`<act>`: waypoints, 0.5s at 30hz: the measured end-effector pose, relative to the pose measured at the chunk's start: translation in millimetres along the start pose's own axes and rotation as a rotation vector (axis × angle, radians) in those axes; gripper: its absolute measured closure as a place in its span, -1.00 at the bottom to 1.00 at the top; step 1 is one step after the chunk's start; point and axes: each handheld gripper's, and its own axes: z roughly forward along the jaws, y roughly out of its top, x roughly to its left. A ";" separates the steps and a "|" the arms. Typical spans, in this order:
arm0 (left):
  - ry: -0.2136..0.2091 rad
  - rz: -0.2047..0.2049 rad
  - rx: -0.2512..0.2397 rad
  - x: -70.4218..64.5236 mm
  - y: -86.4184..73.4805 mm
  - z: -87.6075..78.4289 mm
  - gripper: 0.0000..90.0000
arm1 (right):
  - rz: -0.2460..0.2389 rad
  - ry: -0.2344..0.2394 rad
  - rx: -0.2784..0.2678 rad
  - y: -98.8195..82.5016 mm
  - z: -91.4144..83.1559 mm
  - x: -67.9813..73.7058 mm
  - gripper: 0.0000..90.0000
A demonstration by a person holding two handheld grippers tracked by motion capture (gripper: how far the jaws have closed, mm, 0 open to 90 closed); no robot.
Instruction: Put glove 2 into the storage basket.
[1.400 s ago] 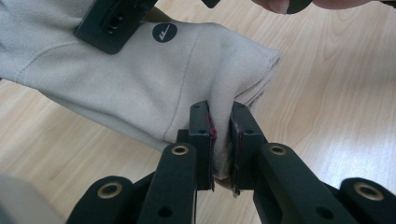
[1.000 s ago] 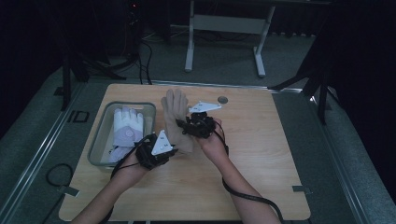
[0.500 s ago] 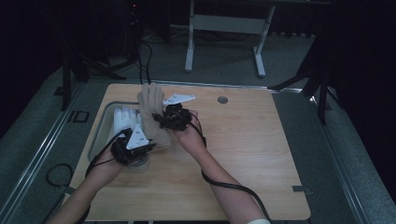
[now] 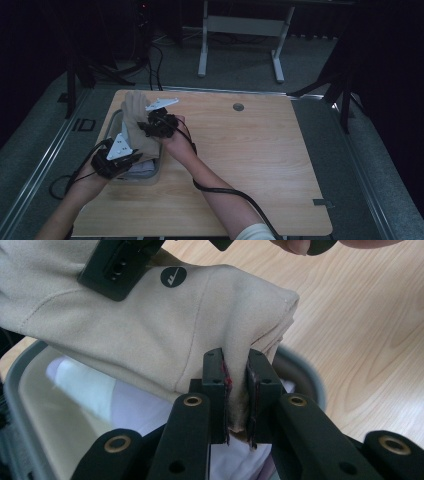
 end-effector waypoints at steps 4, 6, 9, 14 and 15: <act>0.008 -0.019 0.018 6.2 -11.1 -1.0 0.82 | -0.002 0.013 0.024 1.4 18.0 6.4 0.62; 0.009 -0.036 0.024 9.2 -16.8 0.2 0.82 | -0.011 0.014 0.030 1.4 24.7 8.6 0.62; 0.007 -0.052 0.035 11.0 -22.8 2.1 0.82 | -0.010 0.018 0.045 0.0 33.7 11.0 0.62; -0.014 -0.072 0.060 13.4 -31.1 9.7 0.82 | -0.012 0.017 0.077 -7.7 46.1 11.5 0.61; -0.017 -0.075 0.063 13.6 -32.5 11.6 0.82 | -0.006 0.017 0.093 -10.9 49.2 10.2 0.60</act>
